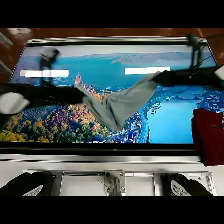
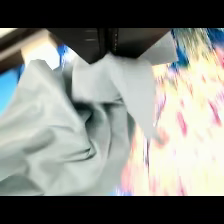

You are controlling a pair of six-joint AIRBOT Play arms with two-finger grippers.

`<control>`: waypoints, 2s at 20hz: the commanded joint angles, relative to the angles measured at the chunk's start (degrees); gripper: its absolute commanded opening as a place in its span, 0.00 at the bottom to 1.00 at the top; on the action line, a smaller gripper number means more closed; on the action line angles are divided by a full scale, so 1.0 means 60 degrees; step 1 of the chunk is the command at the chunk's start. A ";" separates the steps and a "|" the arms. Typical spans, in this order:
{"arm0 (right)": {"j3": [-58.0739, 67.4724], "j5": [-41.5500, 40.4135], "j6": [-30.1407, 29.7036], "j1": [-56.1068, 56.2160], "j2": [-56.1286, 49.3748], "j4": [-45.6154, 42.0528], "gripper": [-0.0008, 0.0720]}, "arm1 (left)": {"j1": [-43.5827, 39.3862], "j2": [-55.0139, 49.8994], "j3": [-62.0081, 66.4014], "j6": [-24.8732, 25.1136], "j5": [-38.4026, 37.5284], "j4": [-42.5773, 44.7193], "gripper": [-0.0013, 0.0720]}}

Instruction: Fold the shirts.

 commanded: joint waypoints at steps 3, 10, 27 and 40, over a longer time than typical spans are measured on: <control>0.2040 -0.0255 0.0619 0.0004 0.2218 -0.0616 0.11 | 0.0240 0.1719 0.2342 -0.0080 0.0193 0.1996 0.07; 0.2127 0.1898 0.2488 0.0004 0.3643 -0.5242 0.11 | 0.1155 0.2688 0.2437 -0.0087 -0.1166 0.3158 0.07; -0.0484 0.6499 0.3599 0.0004 0.3395 -0.5173 0.11 | 0.2809 0.2459 0.3075 0.0612 -0.2575 0.3231 0.07; -0.3413 -0.2958 0.3577 0.0004 -0.1657 -0.3311 0.11 | 0.2896 -0.4084 0.2667 0.0565 -0.0743 0.1887 0.07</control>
